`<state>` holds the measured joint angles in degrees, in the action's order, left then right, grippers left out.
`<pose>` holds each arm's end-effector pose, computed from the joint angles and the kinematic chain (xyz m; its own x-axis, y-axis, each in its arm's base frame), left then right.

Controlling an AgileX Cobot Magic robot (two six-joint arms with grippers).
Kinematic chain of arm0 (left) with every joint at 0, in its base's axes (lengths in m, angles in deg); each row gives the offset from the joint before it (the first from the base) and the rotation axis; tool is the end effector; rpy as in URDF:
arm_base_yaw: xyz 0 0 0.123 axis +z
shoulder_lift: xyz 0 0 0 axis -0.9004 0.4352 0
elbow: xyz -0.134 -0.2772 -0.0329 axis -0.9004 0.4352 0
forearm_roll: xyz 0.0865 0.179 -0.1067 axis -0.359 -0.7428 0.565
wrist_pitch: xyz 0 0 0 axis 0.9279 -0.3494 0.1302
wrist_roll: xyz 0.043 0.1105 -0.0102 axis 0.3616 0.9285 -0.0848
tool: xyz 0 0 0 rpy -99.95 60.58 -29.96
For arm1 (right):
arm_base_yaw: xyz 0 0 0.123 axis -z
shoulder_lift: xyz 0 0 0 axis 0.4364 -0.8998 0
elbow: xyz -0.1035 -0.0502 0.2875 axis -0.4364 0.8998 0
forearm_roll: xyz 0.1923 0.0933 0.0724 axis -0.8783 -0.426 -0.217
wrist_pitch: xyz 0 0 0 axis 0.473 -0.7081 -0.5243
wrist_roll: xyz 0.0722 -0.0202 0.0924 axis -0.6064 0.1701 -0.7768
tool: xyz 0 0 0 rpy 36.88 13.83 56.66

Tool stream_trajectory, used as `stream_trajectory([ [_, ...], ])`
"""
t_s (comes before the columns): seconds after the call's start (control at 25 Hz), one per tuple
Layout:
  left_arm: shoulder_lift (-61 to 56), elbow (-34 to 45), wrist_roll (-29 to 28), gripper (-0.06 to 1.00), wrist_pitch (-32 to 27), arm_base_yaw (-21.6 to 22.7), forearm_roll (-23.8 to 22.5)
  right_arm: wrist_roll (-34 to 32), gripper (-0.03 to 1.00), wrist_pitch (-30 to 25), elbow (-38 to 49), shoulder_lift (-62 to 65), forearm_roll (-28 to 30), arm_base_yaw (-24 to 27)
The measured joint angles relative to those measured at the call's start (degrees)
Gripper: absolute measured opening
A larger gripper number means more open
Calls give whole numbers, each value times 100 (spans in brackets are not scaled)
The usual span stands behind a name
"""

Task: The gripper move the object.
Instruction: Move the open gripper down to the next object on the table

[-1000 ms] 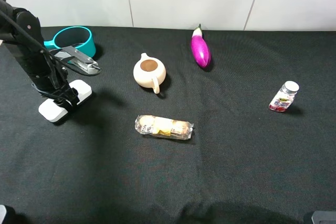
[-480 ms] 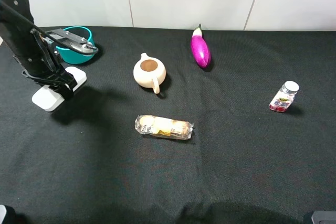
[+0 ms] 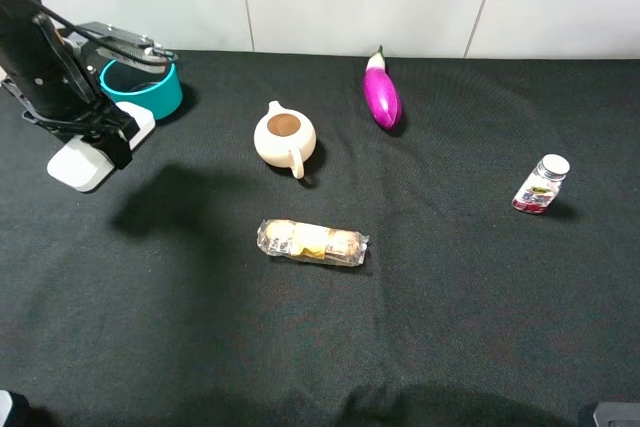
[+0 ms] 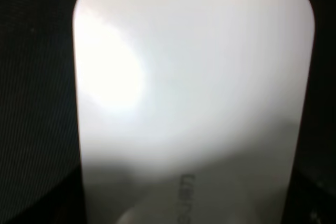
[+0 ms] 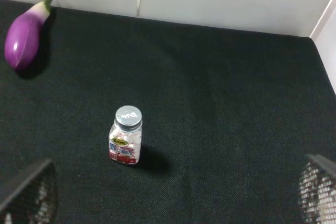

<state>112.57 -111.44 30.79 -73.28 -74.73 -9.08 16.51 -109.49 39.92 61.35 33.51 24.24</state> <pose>0.3019 -0.0560 0.1925 -0.9232 0.3350 -0.1887 0.3354 0.9416 0.0308 -0.0266 -0.0025 0.2560 -0.4107 -0.1112 -0.9050 -0.0557 0.9937 -0.0968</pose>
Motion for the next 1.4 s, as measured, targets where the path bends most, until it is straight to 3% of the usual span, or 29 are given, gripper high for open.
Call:
stream_trajectory([
  [0.6, -557, -392, -420, 67, -810, -45, -31, 0, 69, 0, 0, 0, -1, 0],
  [0.96, -465, -1385, -736, 67, -968, -308, 0, 0, 69, 0, 0, 0, -1, 0],
  [1.4, 492, -2813, -797, 67, -1301, -382, 0, 0, 69, 0, 0, 0, -1, 0],
])
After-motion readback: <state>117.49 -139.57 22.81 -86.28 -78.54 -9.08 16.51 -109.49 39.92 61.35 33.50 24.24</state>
